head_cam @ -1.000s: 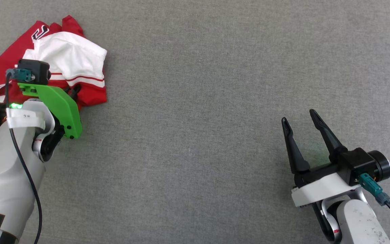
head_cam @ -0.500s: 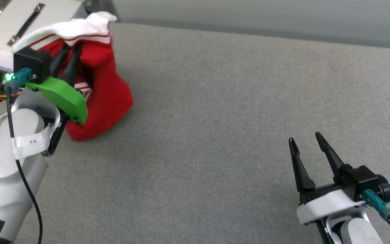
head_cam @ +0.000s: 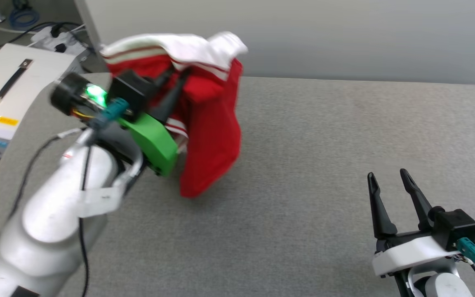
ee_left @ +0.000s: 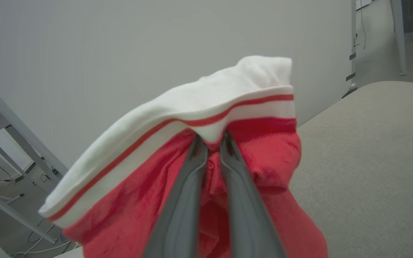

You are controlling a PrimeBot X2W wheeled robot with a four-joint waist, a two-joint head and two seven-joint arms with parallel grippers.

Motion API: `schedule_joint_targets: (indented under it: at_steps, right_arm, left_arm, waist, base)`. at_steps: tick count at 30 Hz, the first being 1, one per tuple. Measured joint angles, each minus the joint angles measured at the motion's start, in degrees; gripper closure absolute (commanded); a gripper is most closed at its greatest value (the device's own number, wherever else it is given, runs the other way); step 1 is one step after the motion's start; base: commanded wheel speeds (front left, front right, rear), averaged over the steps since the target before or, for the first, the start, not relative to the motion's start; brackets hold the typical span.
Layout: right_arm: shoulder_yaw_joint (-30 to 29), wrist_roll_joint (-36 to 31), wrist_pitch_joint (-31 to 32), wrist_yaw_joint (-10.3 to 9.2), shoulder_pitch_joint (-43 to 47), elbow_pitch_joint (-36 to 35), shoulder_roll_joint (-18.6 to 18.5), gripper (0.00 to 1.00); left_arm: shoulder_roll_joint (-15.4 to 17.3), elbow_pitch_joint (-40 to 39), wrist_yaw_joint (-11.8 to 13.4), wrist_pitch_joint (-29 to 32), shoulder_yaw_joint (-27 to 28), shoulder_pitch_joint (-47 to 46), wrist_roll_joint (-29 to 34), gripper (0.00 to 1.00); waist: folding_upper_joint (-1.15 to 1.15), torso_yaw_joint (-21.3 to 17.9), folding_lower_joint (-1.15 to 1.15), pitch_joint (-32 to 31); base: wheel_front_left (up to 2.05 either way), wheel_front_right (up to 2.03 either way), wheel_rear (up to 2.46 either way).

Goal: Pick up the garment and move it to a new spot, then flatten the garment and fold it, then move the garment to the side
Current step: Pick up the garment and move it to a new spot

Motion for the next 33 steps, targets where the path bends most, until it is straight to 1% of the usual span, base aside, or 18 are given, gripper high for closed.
schedule_joint_targets:
  at_steps: [3, 4, 8, 11, 12, 14, 15, 18, 22, 25, 29, 31, 33]
  right_arm:
    - [-1.25, 0.48, 0.00, 0.00, 0.01, -0.14, 0.04, 0.00]
    - [-1.90, 0.74, -0.01, 0.00, 0.00, -0.34, 0.04, 0.00]
    - [-4.39, 1.26, -0.01, 0.00, -0.05, -0.85, 0.03, 0.00]
    - [-5.28, 1.63, -0.01, 0.00, -0.24, -0.85, 0.00, 0.00]
    - [-5.49, 1.72, -0.01, 0.00, -0.30, -0.85, 0.01, 0.00]
    - [-5.71, 1.80, -0.01, 0.00, -0.39, -0.78, 0.02, 0.00]
    - [-5.79, 1.81, -0.01, 0.00, -0.43, -0.73, 0.00, 0.00]
    - [-5.76, 1.83, -0.01, 0.00, -0.69, -0.66, 0.02, 0.00]
    - [-5.76, 1.91, -0.01, 0.00, -0.73, -0.05, 0.00, 0.00]
    - [-5.56, 1.91, -0.01, 0.00, -0.71, 0.40, 0.01, 0.00]
    - [-5.80, 1.85, -0.01, 0.00, -0.52, 0.90, 0.02, 0.00]
    - [-5.94, 1.69, -0.03, 0.00, -0.18, 1.09, 0.00, 0.00]
    - [-5.93, 1.59, -0.10, 0.00, 0.31, 1.29, 0.02, 0.00]
  left_arm:
    - [-3.09, 0.10, -0.54, 1.41, -3.39, 1.07, 0.21, 1.00]
    - [-4.58, 0.41, -0.73, 1.79, -4.90, 1.61, 0.43, 1.00]
    - [-11.63, 3.65, -0.93, 2.60, -10.74, 3.99, 1.19, 1.00]
    - [-17.11, 7.94, -1.41, 2.99, -15.00, 5.89, 1.33, 1.00]
    - [-18.83, 9.80, -1.47, 2.94, -16.28, 6.48, 1.47, 0.95]
    - [-21.17, 13.22, -1.74, 3.12, -19.42, 6.89, 3.48, 0.57]
    - [-22.37, 15.00, -2.10, 3.37, -20.90, 7.33, 3.76, 0.00]
    - [-25.32, 18.34, -2.90, 2.90, -23.23, 8.88, 3.24, 0.00]
    - [-26.82, 20.65, -3.42, 1.10, -24.38, 8.91, 2.56, 0.00]
    - [-26.96, 21.72, -3.47, -0.34, -23.97, 8.79, 1.59, 0.00]
    - [-26.86, 22.40, -3.00, -3.05, -21.49, 8.31, -0.13, 0.00]
    - [-26.41, 22.27, -2.60, -4.50, -19.71, 8.12, -0.93, 0.00]
    - [-25.10, 21.95, -1.71, -5.86, -17.73, 8.09, -1.88, 0.00]
  waist:
    - [0.00, -2.29, 0.00, -0.23]
    - [0.00, -3.14, 0.00, -0.26]
    - [0.00, -6.33, 0.00, -0.01]
    - [0.00, -8.63, 0.00, 0.48]
    - [0.00, -9.45, 0.00, 0.68]
    - [0.00, -10.82, 0.00, 1.04]
    - [0.00, -11.55, 0.00, 1.26]
    - [0.00, -13.21, 0.00, 1.84]
    - [0.00, -13.98, 0.00, 2.31]
    - [0.00, -13.36, 0.00, 2.18]
    - [0.00, -11.62, 0.00, 1.47]
    - [0.00, -10.47, 0.00, 0.91]
    - [0.00, -9.17, 0.00, 0.24]
  base:
    - [0.00, 0.00, 0.00]
    - [0.00, 0.00, 0.00]
    - [0.00, 0.00, 0.00]
    - [0.00, 0.00, 0.00]
    - [0.00, 0.00, 0.00]
    - [0.00, 0.00, 0.00]
    - [0.00, 0.00, 0.00]
    - [0.00, 0.00, 0.00]
    - [0.00, 0.00, 0.00]
    - [0.00, 0.00, 0.00]
    - [0.00, 0.00, 0.00]
    - [0.00, 0.00, 0.00]
    - [0.00, 0.00, 0.00]
